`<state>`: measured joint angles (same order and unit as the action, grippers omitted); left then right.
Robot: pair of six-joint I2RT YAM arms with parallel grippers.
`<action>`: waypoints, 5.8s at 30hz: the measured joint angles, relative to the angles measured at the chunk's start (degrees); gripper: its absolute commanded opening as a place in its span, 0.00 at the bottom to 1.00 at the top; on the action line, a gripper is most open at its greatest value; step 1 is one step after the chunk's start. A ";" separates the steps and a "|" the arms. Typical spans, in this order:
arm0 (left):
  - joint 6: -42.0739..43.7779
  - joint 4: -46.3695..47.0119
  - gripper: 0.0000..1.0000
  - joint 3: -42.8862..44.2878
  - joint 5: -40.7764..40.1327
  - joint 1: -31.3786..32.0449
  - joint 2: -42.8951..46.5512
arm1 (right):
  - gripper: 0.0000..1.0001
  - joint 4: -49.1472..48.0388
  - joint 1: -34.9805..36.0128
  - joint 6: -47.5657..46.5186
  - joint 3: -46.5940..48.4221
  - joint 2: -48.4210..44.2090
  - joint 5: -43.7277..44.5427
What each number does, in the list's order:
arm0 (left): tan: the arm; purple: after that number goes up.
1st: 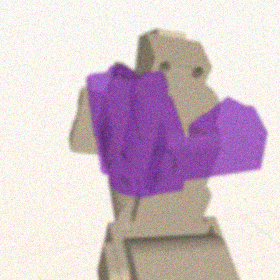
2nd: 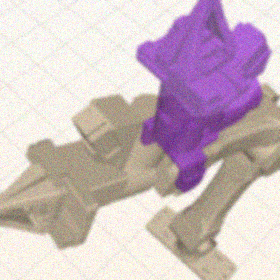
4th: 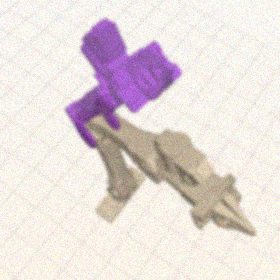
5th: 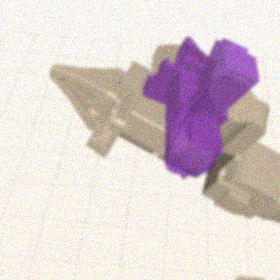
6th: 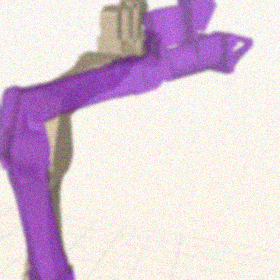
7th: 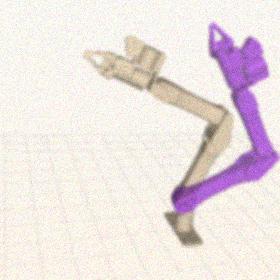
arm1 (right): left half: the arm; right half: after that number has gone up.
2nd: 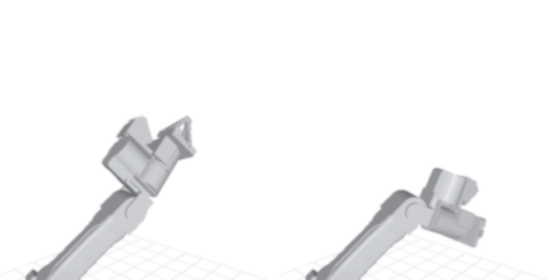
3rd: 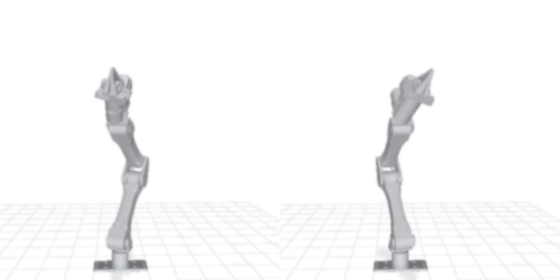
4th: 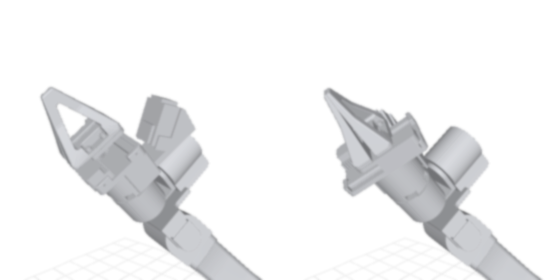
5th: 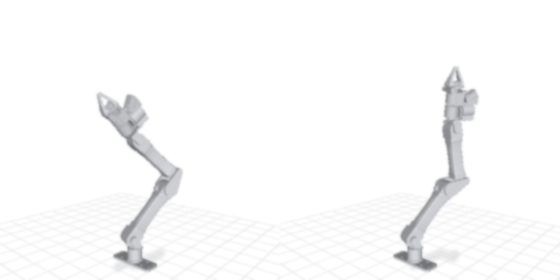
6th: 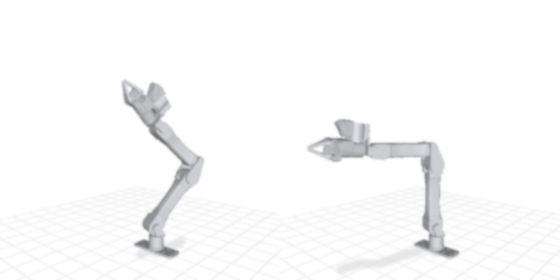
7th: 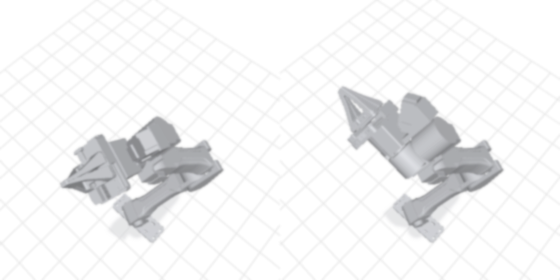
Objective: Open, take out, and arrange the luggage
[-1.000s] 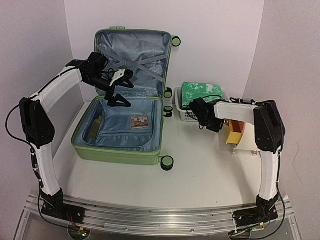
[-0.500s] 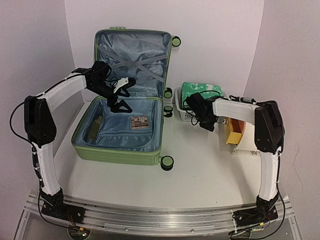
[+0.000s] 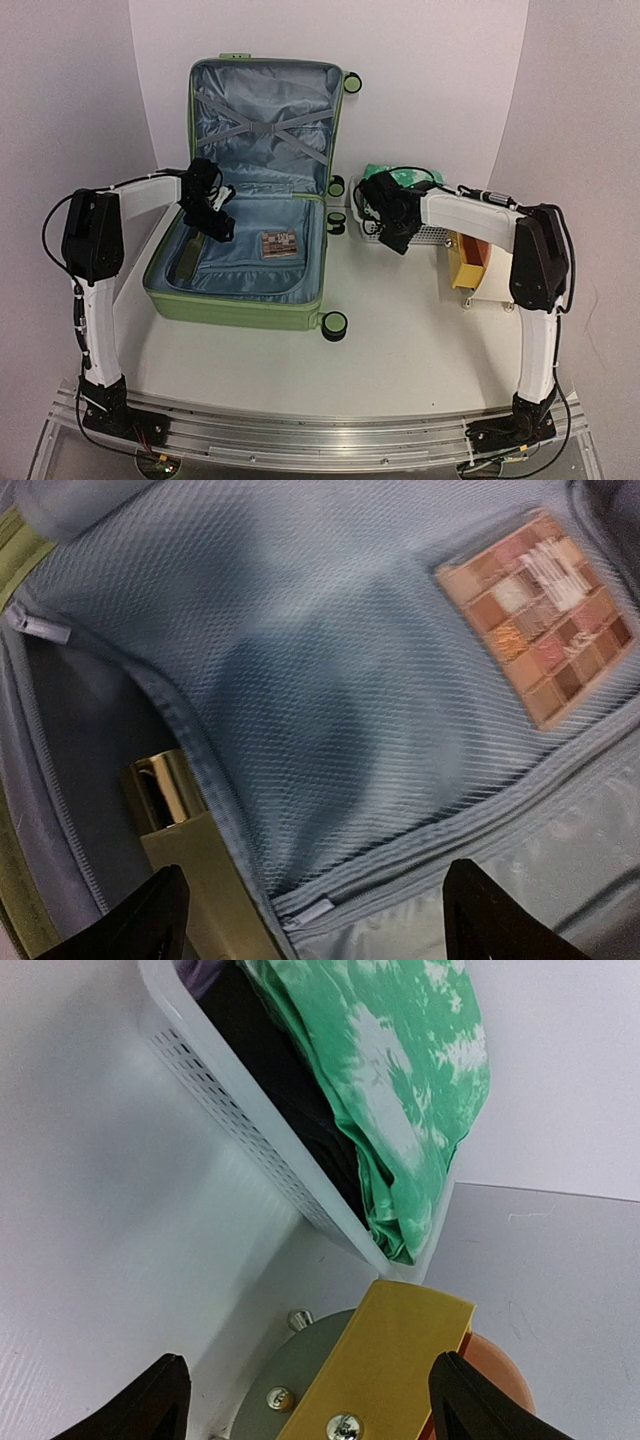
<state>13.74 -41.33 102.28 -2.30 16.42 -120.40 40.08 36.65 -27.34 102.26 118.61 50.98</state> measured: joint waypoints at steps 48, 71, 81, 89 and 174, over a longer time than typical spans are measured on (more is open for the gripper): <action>-9.33 -2.27 0.00 -1.44 7.24 -7.86 -4.14 | 0.88 -0.32 5.15 7.39 2.15 -1.73 -5.13; 8.71 -0.08 0.00 -4.56 35.10 -6.25 5.76 | 0.92 -58.89 6.32 56.31 0.20 3.34 -52.92; 18.49 -2.33 0.00 -5.27 45.64 -2.67 7.85 | 0.95 -74.27 10.80 74.68 11.65 24.87 -55.07; 18.86 -3.70 0.00 -4.07 48.87 -1.79 7.83 | 0.85 -76.95 11.57 79.12 11.74 25.31 -53.59; 17.57 -8.65 1.00 9.33 47.11 1.54 8.59 | 0.00 0.14 -15.44 36.40 -10.26 -16.05 -10.40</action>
<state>31.31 -49.98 111.61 44.80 17.96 -111.81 40.22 21.22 9.06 91.99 102.55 40.58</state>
